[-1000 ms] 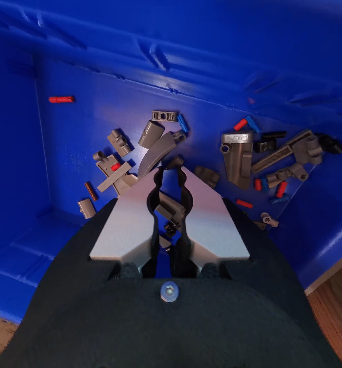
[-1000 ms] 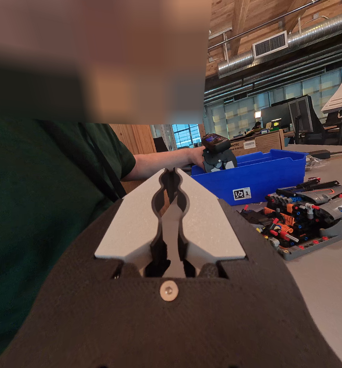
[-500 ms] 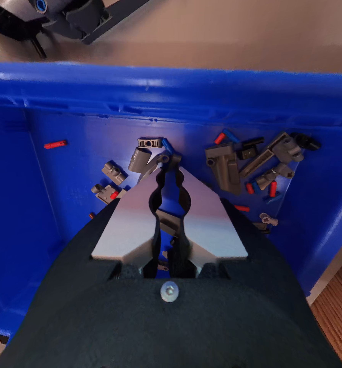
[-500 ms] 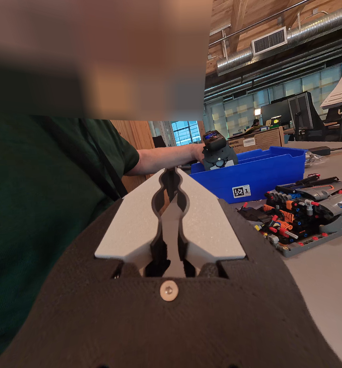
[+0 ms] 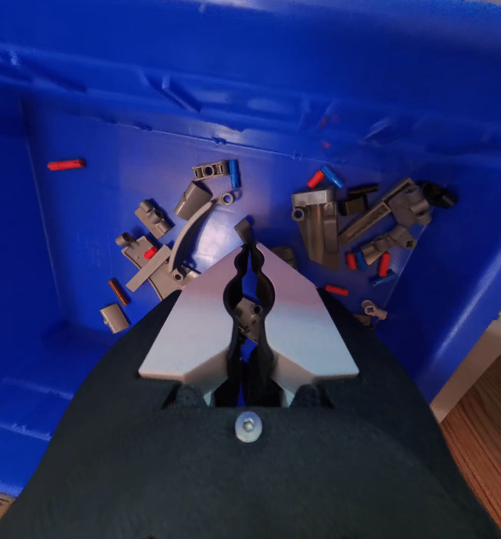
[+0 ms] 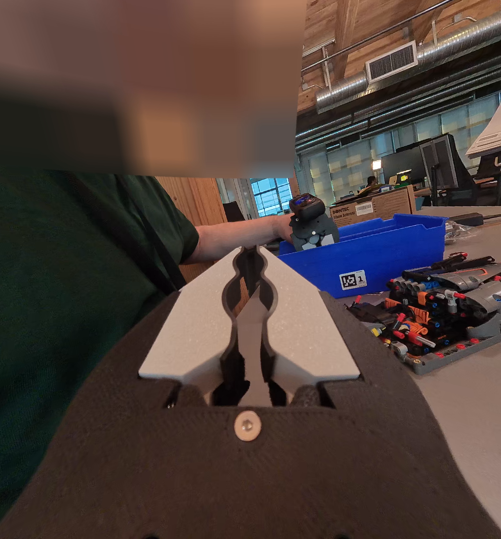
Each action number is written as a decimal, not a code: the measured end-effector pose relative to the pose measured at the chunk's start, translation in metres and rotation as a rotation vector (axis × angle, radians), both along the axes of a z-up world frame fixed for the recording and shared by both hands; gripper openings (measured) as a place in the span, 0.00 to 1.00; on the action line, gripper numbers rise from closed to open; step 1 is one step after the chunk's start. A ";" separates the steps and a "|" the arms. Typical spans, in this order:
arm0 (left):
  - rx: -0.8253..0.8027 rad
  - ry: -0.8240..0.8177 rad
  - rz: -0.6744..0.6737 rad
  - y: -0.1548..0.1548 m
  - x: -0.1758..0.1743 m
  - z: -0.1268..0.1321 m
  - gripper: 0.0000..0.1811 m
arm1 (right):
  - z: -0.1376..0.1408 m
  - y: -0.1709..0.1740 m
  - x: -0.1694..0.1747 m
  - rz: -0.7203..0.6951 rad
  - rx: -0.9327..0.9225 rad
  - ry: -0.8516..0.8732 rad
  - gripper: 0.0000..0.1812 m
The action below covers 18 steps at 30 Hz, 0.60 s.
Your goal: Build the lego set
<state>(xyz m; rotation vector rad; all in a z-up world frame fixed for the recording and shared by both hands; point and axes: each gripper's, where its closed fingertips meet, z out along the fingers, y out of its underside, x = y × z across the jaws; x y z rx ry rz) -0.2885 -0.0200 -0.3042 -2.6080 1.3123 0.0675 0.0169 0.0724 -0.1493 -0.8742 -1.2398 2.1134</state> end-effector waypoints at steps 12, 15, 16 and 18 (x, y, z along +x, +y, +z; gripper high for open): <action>0.172 0.029 0.121 -0.001 0.000 0.081 0.00 | 0.014 -0.003 0.010 -0.051 0.065 0.054 0.02; 0.224 0.071 0.098 -0.003 0.024 0.118 0.00 | 0.019 -0.007 0.014 -0.084 0.113 0.065 0.03; 0.241 0.066 0.082 -0.004 0.038 0.129 0.00 | 0.020 -0.009 0.016 -0.092 0.128 0.069 0.03; 0.253 0.041 0.046 -0.005 0.069 0.144 0.00 | 0.021 -0.010 0.016 -0.119 0.163 0.053 0.04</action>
